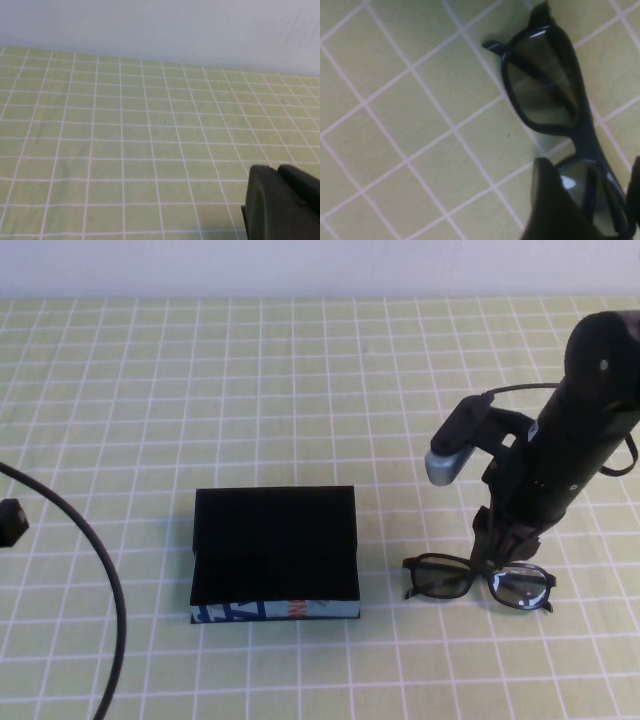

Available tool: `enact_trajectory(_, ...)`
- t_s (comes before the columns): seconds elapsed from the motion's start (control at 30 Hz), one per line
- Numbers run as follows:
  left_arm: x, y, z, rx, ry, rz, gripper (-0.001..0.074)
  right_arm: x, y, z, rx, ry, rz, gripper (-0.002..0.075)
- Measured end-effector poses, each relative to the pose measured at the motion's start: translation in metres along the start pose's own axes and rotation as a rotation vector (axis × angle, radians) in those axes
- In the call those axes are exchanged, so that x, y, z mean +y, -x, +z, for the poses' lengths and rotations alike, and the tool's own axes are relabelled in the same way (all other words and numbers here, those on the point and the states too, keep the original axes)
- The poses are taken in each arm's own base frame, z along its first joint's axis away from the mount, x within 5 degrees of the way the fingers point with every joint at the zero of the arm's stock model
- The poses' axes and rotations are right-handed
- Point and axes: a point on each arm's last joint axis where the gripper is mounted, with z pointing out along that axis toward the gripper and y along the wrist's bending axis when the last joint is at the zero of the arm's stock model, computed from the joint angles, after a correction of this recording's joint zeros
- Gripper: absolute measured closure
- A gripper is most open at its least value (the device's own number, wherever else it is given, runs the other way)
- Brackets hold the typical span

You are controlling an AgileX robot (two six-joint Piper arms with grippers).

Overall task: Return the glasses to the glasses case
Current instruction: Pick up the glasses from the table, then place the glasses in the glasses case

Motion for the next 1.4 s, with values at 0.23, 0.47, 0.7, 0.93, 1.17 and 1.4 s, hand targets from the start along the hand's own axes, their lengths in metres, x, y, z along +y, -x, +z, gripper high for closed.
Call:
enact_trajectory(0.23, 0.000, 0.000, 0.000, 0.000, 0.000, -0.003, 0.0736, -0.015, 0.006, 0.031, 0.034, -0.022, -0.052, 0.0427)
enact_trajectory(0.47, 0.000, 0.000, 0.000, 0.002, 0.000, -0.003, 0.0736, -0.021, 0.007, 0.049, 0.064, -0.017, -0.056, 0.0438)
enact_trajectory(0.7, 0.000, 0.000, 0.000, 0.002, 0.000, -0.003, 0.0736, -0.022, 0.007, 0.056, 0.076, -0.007, -0.053, 0.0600)
enact_trajectory(0.93, 0.000, 0.000, 0.000, 0.002, 0.000, -0.003, 0.0736, -0.021, 0.007, 0.053, 0.087, 0.005, -0.056, 0.0707)
enact_trajectory(1.17, 0.000, -0.001, 0.000, 0.007, 0.001, -0.003, 0.0736, -0.024, 0.017, 0.037, 0.086, 0.004, -0.084, 0.0726)
enact_trajectory(1.4, 0.001, -0.003, 0.000, 0.030, 0.006, -0.003, 0.0736, -0.028, 0.041, -0.002, 0.013, -0.021, -0.110, 0.0728)
